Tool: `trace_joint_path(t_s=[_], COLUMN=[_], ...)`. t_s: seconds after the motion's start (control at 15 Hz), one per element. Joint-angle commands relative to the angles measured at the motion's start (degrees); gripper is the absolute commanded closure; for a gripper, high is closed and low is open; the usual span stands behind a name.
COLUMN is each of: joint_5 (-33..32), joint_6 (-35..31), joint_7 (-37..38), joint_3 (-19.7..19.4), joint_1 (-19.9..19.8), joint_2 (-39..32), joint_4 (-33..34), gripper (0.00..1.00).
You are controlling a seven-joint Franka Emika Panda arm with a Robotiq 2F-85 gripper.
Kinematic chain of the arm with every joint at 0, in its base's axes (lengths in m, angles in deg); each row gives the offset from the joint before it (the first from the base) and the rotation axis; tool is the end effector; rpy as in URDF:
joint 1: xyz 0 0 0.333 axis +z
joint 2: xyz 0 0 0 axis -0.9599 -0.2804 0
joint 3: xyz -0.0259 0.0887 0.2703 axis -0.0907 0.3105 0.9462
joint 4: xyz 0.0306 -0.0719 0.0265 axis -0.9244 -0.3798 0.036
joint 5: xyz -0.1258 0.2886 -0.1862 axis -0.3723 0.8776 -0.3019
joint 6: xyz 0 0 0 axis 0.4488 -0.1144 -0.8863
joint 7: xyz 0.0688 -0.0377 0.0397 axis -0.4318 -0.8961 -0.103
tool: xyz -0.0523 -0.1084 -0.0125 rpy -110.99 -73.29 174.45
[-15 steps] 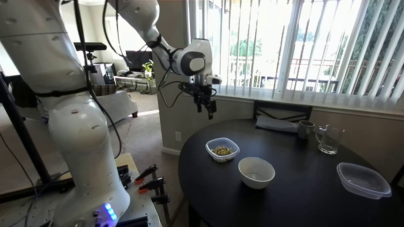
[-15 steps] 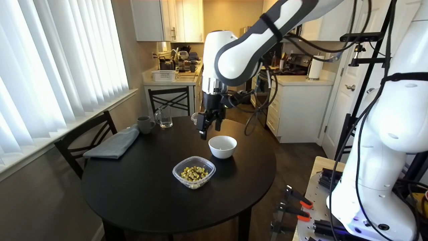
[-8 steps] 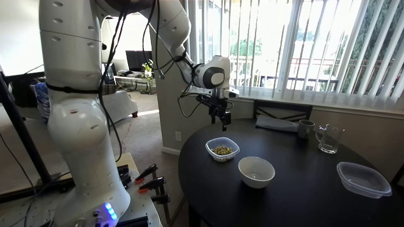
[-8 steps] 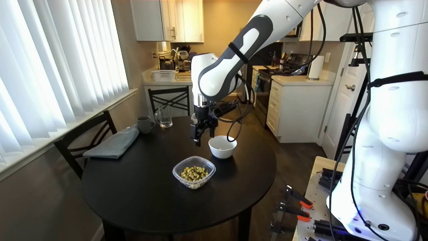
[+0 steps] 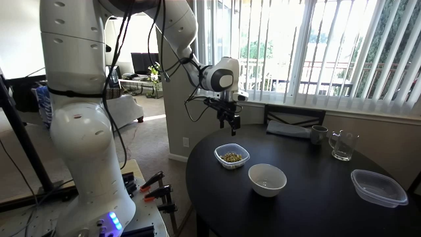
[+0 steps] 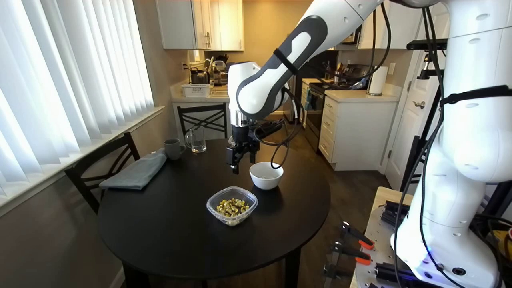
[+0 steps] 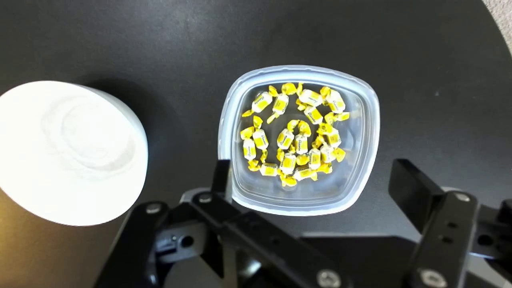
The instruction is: Pour the objects from the left bowl to the right bowl
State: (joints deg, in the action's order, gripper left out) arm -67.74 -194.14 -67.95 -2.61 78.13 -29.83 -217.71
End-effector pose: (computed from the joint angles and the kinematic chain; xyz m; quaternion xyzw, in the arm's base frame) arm 0.5124 0.0739 0.2590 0.9999 -0.0124 0.0073 0.0011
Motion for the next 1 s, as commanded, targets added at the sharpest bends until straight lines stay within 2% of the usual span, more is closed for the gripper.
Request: trace_joint_path(t_s=[0.0, 0.33, 0.73, 0.93], joint_5=[-2.9, -5.8, -4.4, -5.4], joint_6=[2.0, 5.3, 14.9, 19.5], joint_7=[4.7, 10.1, 7.2, 8.4], joint_3=[-1.5, -4.0, -6.1, -7.3], joint_1=[1.4, 2.6, 1.8, 2.7], joint_2=[-3.4, -10.8, -23.0, -29.6], joint_4=[3.8, 12.2, 25.0, 31.1], gripper=[0.00, 0.00, 0.00, 0.00])
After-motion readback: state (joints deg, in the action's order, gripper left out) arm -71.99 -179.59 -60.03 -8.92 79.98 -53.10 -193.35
